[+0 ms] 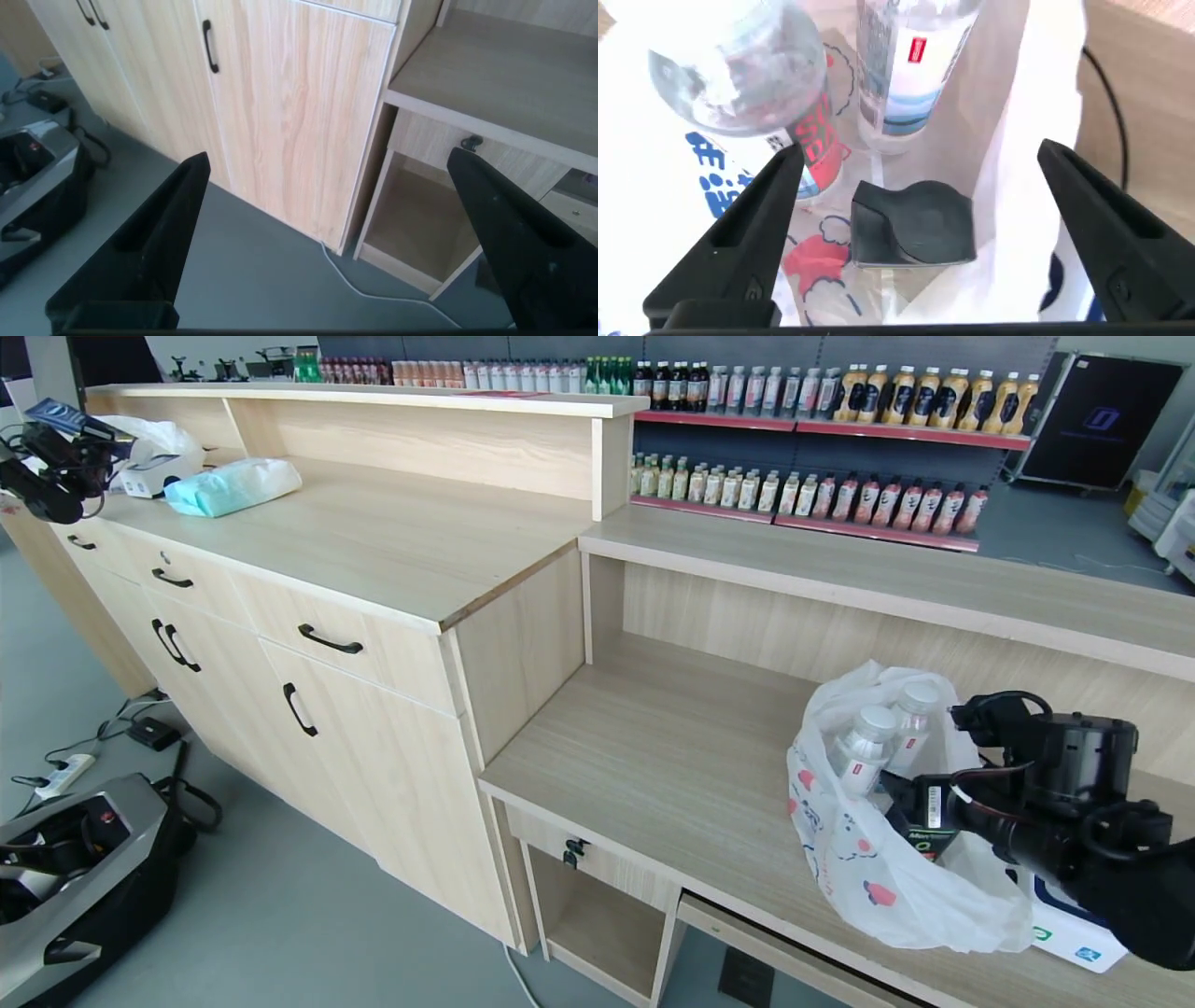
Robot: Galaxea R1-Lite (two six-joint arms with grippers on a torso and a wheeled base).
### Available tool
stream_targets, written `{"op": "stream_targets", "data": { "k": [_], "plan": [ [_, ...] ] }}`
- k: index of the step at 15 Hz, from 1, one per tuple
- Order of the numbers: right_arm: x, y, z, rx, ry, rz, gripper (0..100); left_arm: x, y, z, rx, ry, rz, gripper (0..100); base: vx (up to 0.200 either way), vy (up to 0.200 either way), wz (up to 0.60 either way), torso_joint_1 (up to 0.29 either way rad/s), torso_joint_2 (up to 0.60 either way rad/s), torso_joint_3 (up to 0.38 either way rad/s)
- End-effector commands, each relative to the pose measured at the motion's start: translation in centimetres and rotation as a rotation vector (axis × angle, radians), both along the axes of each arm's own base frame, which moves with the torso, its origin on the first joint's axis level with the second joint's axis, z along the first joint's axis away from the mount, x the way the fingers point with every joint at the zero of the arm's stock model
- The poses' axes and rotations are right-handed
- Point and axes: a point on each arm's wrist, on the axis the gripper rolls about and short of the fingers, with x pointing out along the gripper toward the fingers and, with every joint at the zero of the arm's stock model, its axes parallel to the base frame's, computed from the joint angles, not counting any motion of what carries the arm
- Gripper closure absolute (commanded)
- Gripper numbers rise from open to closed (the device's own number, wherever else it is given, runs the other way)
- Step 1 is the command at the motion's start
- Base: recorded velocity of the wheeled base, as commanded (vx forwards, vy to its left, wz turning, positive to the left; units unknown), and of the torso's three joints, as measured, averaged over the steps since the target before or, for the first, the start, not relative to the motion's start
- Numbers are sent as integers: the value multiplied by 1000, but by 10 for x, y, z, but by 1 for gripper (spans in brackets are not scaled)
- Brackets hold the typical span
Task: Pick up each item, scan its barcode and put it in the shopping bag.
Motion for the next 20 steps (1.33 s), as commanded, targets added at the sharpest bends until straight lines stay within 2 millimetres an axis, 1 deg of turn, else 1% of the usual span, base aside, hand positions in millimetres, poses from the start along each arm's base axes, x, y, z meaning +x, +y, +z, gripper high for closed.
{"op": "stream_targets", "data": {
  "k": [1,2,3,4,5,6,8,9,11,12,14,15,16,18,19,20],
  "plan": [
    [-48,-5,77,-100,-207,33,0,0,0,0,0,0,1,0,0,0,0,0,0,0],
    [-56,-5,92,-148,-269,63,0,0,0,0,0,0,1,0,0,0,0,0,0,0],
    [-59,-11,102,-235,-308,62,0,0,0,0,0,0,1,0,0,0,0,0,0,0],
    [-65,-17,114,-335,-357,67,0,0,0,0,0,0,1,0,0,0,-600,2,7,-2],
    [-66,-18,118,-345,-383,92,0,0,0,0,0,0,1,0,0,0,-600,12,-2,2],
    [-69,-19,132,-354,-441,111,0,0,0,0,0,0,1,0,0,0,-600,-2,7,7],
    [-74,-27,150,-373,-472,68,0,0,0,0,0,0,1,0,0,0,-600,-2,2,5],
    [-78,-30,157,-375,-460,51,0,0,0,0,0,0,1,0,0,0,-600,12,2,7],
    [-94,-38,164,-360,-390,-21,0,0,0,0,0,0,1,0,0,0,-600,-2,2,2],
    [-100,-39,167,-333,-381,-50,0,0,0,0,0,0,1,0,0,0,-600,2,2,2],
    [-120,-39,165,-282,-329,-143,0,0,0,0,0,0,1,0,0,0,-600,7,5,2],
    [-132,-38,161,-259,-300,-177,0,0,0,0,0,0,1,0,0,0,-600,-2,7,2],
    [-147,-38,152,-215,-277,-216,0,0,0,0,0,0,1,0,0,0,-600,7,2,2],
    [-185,-35,123,-155,-232,-250,0,0,0,0,0,0,1,0,0,0,-600,5,5,0],
    [-200,-33,109,-147,-221,-247,0,0,0,0,0,0,1,0,0,0,-600,2,2,7],
    [-217,-30,89,-125,-226,-226,0,0,0,0,0,0,1,0,0,0,-600,2,2,2]
  ]
}}
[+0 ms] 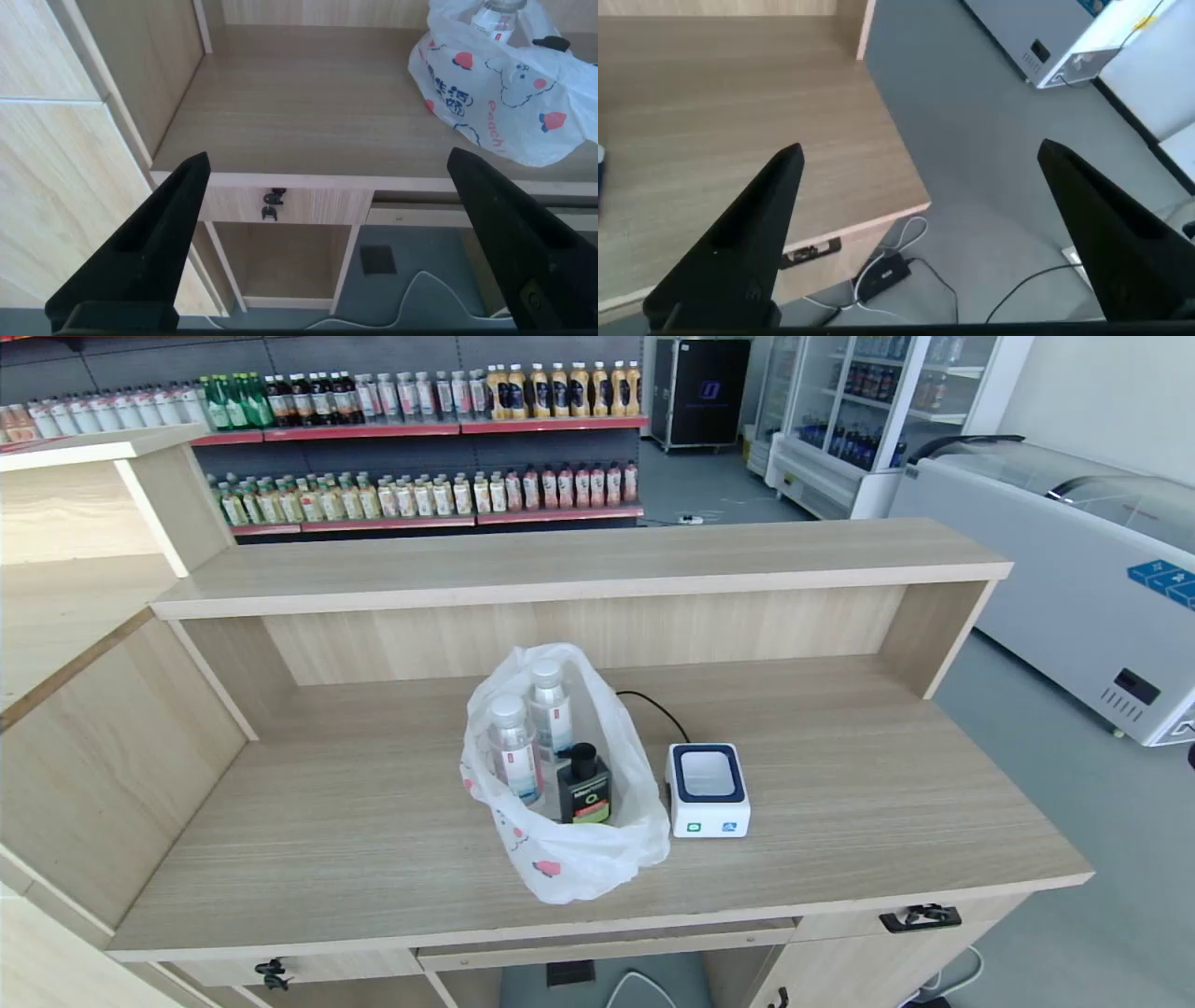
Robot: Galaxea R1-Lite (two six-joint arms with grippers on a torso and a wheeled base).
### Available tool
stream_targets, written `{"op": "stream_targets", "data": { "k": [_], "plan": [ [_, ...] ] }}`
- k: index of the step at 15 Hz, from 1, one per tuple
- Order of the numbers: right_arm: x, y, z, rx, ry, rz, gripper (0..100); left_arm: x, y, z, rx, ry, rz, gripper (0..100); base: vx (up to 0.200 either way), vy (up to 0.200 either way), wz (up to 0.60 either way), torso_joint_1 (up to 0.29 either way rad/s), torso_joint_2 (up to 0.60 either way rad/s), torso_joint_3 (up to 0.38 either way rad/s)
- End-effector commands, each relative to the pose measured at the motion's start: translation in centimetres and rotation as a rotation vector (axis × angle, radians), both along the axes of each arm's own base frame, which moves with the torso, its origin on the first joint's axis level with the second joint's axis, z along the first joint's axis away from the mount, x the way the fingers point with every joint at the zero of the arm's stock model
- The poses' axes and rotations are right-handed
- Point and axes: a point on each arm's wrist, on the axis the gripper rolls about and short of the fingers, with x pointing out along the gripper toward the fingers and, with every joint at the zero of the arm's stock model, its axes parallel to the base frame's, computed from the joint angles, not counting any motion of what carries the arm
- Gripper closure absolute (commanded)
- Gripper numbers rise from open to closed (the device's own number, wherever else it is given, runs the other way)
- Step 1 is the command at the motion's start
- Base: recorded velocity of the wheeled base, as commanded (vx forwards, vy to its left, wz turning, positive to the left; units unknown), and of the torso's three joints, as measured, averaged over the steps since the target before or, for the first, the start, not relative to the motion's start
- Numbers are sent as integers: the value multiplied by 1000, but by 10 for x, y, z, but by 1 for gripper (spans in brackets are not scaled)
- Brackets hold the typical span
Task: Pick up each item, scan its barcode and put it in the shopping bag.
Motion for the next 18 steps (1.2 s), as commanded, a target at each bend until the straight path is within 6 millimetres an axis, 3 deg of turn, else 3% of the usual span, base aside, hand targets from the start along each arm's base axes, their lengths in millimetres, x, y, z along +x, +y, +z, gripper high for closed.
{"op": "stream_targets", "data": {
  "k": [1,2,5,7,13,18],
  "plan": [
    [-61,7,-60,56,-44,30,0,0,0,0,0,0,1,0,0,0,0,0,0,0],
    [-74,9,-89,58,-49,55,0,0,0,0,0,0,1,0,0,0,0,0,0,0],
    [-109,12,-129,86,-4,49,0,0,0,0,0,0,1,0,0,0,0,0,0,0],
    [-122,14,-131,76,-141,64,0,0,0,0,0,0,1,0,0,0,0,0,0,0],
    [-121,14,-132,232,-177,63,0,0,0,0,0,0,1,0,0,0,0,0,0,0],
    [-121,14,-132,251,-184,62,0,0,0,0,0,0,1,0,0,0,0,0,0,0]
  ]
}}
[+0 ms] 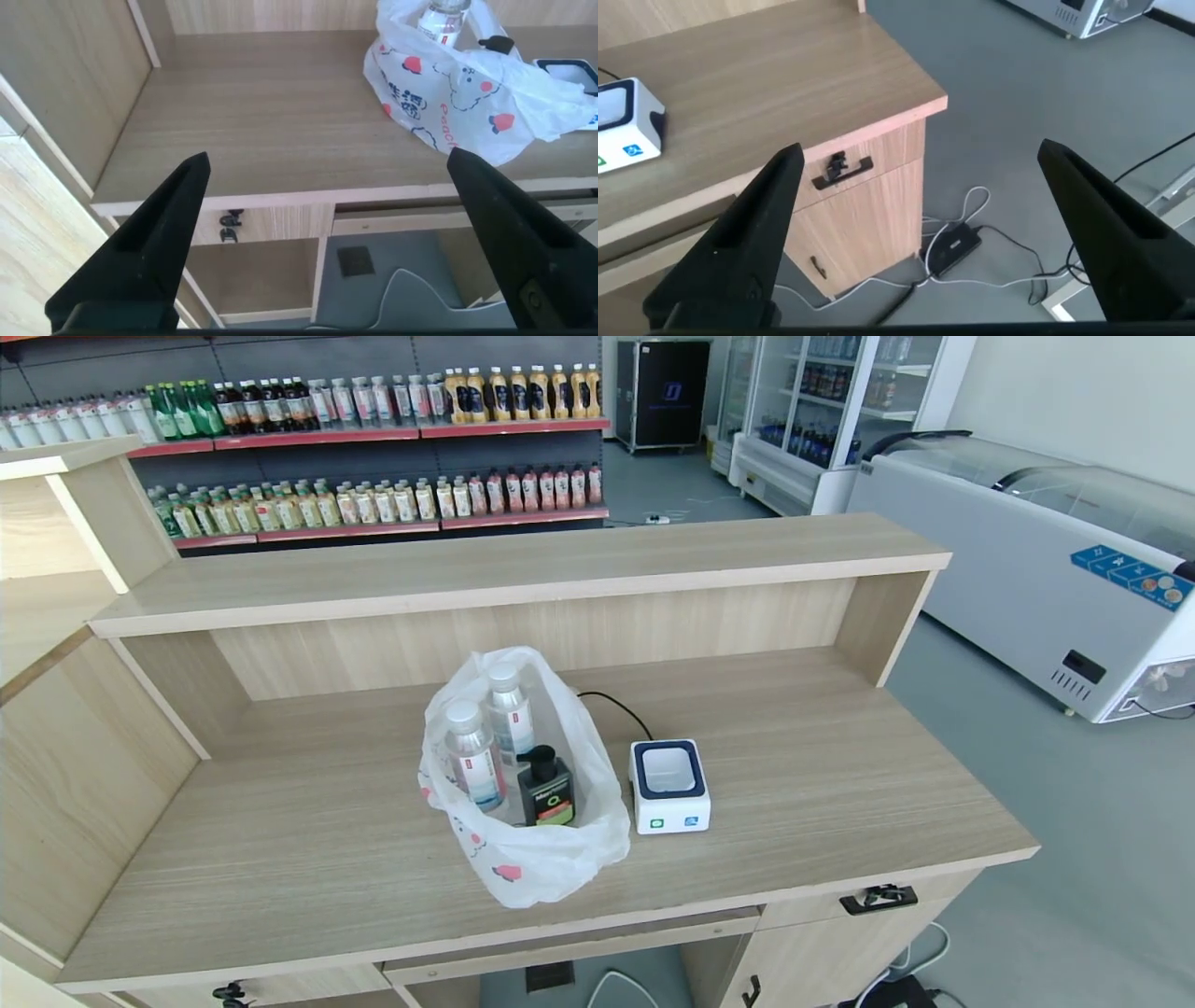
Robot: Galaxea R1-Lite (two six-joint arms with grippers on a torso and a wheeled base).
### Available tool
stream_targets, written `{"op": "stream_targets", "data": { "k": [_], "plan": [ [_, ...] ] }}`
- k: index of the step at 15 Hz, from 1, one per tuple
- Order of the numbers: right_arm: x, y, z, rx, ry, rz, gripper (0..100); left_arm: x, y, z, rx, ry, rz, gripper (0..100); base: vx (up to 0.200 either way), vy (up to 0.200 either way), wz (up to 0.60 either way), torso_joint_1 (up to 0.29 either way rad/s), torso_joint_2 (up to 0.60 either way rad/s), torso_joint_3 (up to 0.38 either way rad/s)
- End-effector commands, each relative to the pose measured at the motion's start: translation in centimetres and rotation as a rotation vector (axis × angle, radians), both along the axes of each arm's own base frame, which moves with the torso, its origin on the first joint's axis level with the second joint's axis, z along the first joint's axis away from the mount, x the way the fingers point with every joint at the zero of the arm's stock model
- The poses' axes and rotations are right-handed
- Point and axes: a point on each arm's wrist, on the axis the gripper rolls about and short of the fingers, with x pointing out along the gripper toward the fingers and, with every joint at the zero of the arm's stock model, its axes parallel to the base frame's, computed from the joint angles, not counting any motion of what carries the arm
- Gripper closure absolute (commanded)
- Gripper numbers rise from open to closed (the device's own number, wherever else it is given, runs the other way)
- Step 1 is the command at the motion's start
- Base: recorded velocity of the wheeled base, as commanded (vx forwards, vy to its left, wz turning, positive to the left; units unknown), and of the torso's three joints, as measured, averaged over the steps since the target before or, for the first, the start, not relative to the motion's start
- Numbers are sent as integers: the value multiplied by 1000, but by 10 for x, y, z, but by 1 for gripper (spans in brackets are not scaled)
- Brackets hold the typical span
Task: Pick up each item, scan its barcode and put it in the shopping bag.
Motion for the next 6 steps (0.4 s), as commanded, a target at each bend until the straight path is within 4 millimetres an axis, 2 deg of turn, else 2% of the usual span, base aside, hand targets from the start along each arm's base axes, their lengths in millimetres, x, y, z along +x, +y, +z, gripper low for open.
{"op": "stream_targets", "data": {
  "k": [1,6],
  "plan": [
    [0,0,0,0,3,1,0,0,0,0,0,0,1,0,0,0,0,0,0,0],
    [0,0,0,-1,5,1,0,0,0,0,0,-1,1,0,0,0,0,0,0,0]
  ]
}}
